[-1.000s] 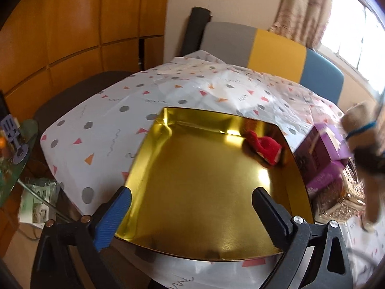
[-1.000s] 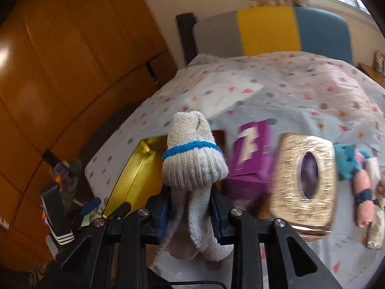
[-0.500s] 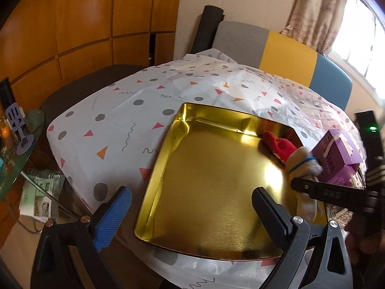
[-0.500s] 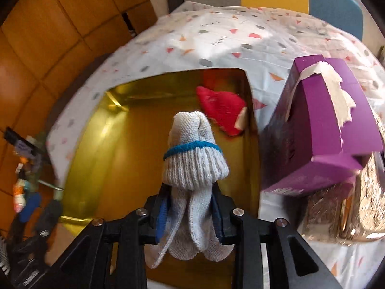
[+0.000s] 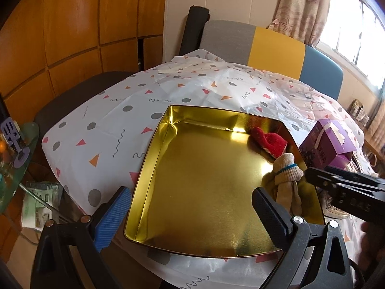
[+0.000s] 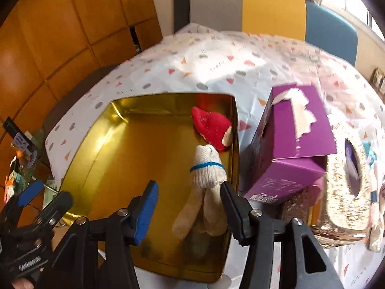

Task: Organize soft objects
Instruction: 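Carry the grey glove into the gold tray and release it with the right gripper, then grasp the blue plush toy with the left gripper while the right gripper grasps the scrunchie, then lower the blue plush toy into the gold tray and open the left gripper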

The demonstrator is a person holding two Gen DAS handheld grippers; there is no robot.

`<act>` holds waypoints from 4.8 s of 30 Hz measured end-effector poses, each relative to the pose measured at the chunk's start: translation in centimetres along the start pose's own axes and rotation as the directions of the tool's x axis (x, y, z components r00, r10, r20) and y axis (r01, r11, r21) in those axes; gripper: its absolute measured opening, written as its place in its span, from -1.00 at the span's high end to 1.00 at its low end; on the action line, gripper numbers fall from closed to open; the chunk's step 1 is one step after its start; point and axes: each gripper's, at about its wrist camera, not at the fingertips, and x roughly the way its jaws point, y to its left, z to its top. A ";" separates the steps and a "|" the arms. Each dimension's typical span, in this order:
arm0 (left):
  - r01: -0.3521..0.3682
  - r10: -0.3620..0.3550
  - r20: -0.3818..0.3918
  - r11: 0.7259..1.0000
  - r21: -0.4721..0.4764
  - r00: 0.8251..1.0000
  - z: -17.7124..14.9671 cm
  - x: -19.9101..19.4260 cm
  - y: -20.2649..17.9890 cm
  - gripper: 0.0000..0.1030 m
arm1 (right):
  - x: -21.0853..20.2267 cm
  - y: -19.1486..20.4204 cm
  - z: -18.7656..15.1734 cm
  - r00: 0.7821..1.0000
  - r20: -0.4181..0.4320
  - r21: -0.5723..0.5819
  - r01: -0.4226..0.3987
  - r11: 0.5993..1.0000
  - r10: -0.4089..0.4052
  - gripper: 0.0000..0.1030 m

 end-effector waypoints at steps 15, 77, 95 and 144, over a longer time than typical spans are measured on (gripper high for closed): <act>0.046 -0.046 0.000 0.996 0.074 0.999 -0.5 -0.8 -2.3 -0.96 | -7.5 -4.8 -0.2 0.979 0.184 0.057 0.079 0.995 -0.088 -0.05; 0.359 -0.007 -0.410 0.496 0.791 0.912 2.3 15.4 -54.6 -0.56 | -14.9 -42.4 -14.9 0.920 0.132 0.906 0.039 0.421 -0.369 -0.07; 0.420 -0.096 -0.472 0.632 0.652 0.876 4.3 14.5 -52.6 0.08 | -13.8 -43.4 -16.3 0.943 0.132 0.935 -0.016 0.354 -0.306 -0.07; 0.205 -0.214 -0.182 0.976 -0.067 0.960 14.9 5.6 -10.1 0.04 | -5.6 -39.8 -7.1 0.887 -0.068 0.491 0.428 0.759 -0.457 0.39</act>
